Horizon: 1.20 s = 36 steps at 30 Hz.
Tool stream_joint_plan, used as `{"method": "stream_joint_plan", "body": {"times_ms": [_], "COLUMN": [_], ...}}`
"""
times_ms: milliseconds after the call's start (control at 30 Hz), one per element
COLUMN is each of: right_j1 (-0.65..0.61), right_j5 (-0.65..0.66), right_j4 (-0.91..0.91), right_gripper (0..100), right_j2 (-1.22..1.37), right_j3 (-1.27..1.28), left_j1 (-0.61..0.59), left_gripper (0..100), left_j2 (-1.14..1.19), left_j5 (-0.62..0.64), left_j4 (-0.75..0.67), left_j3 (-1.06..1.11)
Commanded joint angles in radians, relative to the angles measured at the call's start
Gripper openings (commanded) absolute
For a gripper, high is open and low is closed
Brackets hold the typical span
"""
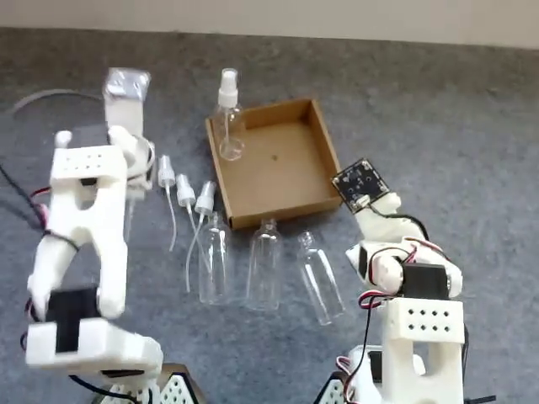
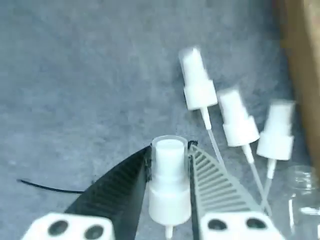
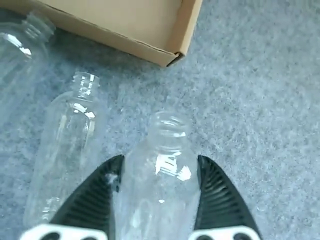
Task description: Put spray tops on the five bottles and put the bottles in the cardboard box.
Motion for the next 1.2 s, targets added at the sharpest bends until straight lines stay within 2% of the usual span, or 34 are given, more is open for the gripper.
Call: {"method": "stream_joint_plan", "body": {"times_ms": [0,167,300,400,567,867,1000,1167], "right_j1": [-0.081,-0.303,-0.496,-0.578,-0.622,-0.624,-0.624,-0.624], "right_j5": [-0.054,-0.287,-0.373,-0.416,-0.422,-0.423,-0.425,-0.425], "right_j4": [-0.108,-0.351,-0.438,-0.549,-0.740,-0.737,-0.676,-0.668], "right_gripper": [2.3,0.5,0.4,0.4,0.4,0.4,0.4,0.4], "right_j2": [-0.024,-0.107,-0.174,-0.216,-0.308,-0.489,-0.526,-0.572], "right_j3": [-0.044,-0.039,-0.010,0.081,0.289,0.415,0.438,0.441], "left_j1": [0.015,0.073,0.130,0.209,0.392,0.659,0.727,0.733], "left_gripper": [8,8,8,8,8,8,8,8], "left_j2": [-0.209,-0.404,-0.553,-0.628,-0.651,-0.650,-0.650,-0.657], "left_j5": [0.014,0.095,0.149,0.186,0.230,0.265,0.265,0.265], "left_j4": [0.118,0.166,0.160,0.149,0.049,-0.195,-0.341,-0.493], "left_j3": [-0.191,-0.334,-0.409,-0.449,-0.455,-0.389,-0.239,-0.082]}}
